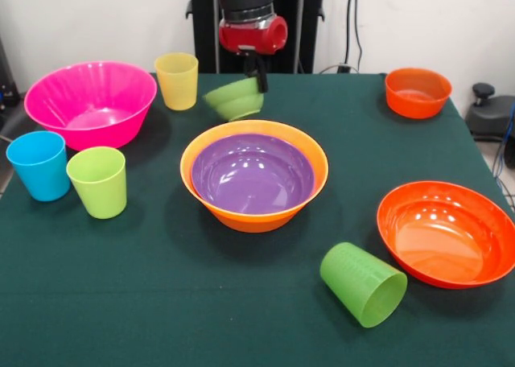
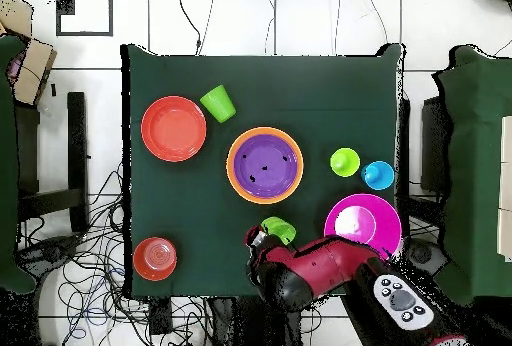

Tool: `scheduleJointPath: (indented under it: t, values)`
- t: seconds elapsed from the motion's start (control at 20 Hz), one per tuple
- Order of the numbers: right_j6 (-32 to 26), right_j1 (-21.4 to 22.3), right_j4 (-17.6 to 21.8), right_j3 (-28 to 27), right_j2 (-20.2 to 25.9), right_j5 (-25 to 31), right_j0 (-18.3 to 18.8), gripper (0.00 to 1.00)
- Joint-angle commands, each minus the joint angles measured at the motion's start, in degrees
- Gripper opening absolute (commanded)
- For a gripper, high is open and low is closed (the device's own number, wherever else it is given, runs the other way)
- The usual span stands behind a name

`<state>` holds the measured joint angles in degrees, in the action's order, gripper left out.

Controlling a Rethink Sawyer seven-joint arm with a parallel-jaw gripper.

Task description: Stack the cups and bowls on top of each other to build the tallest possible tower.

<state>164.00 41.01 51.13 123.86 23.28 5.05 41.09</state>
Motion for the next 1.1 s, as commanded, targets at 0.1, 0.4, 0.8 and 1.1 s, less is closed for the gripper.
scheduleJointPath:
  t: [0.1, 0.4, 0.8, 1.1]
  values:
    - [-16.2, 14.1, -19.7, 7.2, 19.4, 22.1, 3.9, 0.00]
    - [-17.7, 16.8, -27.8, 4.6, 25.3, 32.1, 4.2, 0.00]
    - [-19.7, 10.6, -23.1, -5.9, 24.5, 40.1, 3.1, 0.00]
    - [-18.5, 2.4, -15.6, -14.1, 20.6, 38.9, 1.2, 0.00]
